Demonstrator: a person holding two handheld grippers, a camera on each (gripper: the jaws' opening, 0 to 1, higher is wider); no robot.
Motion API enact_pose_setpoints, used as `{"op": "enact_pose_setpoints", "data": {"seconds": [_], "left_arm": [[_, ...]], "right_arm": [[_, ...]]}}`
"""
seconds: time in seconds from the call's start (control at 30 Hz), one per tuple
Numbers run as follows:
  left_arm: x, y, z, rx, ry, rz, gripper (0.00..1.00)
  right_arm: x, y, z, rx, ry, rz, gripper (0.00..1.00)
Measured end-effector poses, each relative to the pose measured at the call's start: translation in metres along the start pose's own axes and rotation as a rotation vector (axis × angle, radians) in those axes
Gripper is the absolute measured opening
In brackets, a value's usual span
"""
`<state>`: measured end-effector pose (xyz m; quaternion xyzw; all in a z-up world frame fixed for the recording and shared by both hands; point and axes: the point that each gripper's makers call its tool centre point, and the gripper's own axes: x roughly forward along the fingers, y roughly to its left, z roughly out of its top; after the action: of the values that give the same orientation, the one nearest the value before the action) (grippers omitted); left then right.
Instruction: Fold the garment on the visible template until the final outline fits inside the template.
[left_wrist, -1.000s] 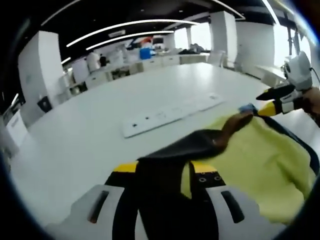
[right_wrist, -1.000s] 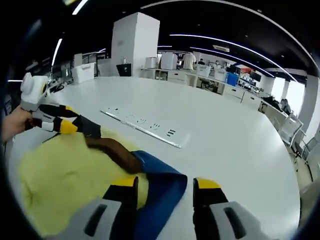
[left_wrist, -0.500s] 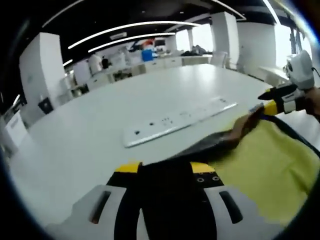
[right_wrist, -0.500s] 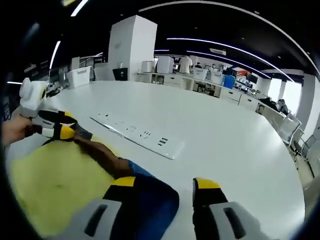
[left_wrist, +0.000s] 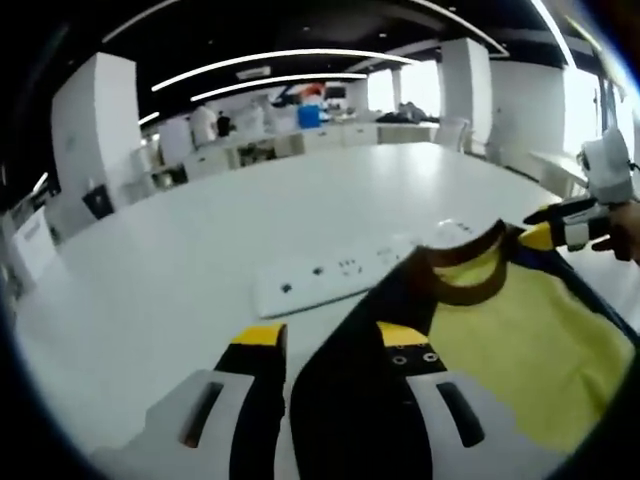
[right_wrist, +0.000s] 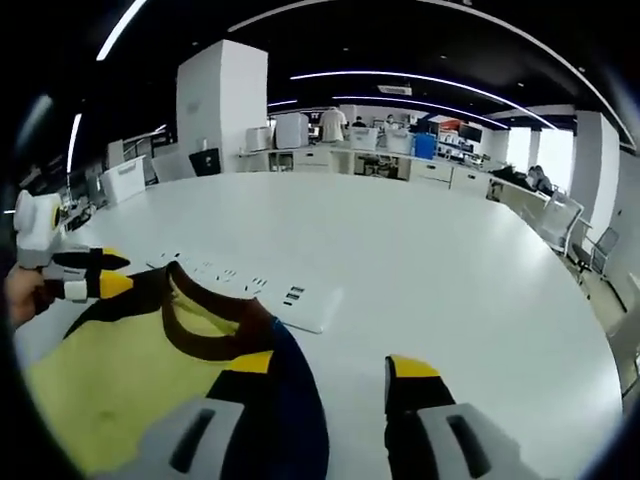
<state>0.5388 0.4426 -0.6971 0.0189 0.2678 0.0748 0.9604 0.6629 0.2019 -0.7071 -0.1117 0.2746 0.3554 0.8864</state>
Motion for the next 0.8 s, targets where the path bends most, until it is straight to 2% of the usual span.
{"op": "enact_pose_setpoints", "data": {"seconds": [0.13,0.37,0.6,0.7,0.8], "left_arm": [[-0.009,0.004,0.0,-0.029,0.004,-0.003,0.32],[-0.037,0.004,0.005,-0.059,0.004,-0.017,0.35],[-0.066,-0.002,0.008,-0.053,-0.035,-0.015,0.42],[-0.073,-0.003,0.002,-0.041,-0.012,-0.017,0.42],[-0.084,-0.005,-0.001,-0.044,-0.017,-0.016,0.44]], "right_arm": [[-0.008,0.004,-0.001,0.018,0.013,0.015,0.42],[-0.032,0.016,0.005,0.057,-0.001,0.062,0.45],[-0.063,0.027,-0.004,0.085,0.016,0.118,0.5],[-0.077,0.031,-0.009,0.078,0.021,0.129,0.52],[-0.091,0.036,-0.013,0.078,0.026,0.15,0.53]]}}
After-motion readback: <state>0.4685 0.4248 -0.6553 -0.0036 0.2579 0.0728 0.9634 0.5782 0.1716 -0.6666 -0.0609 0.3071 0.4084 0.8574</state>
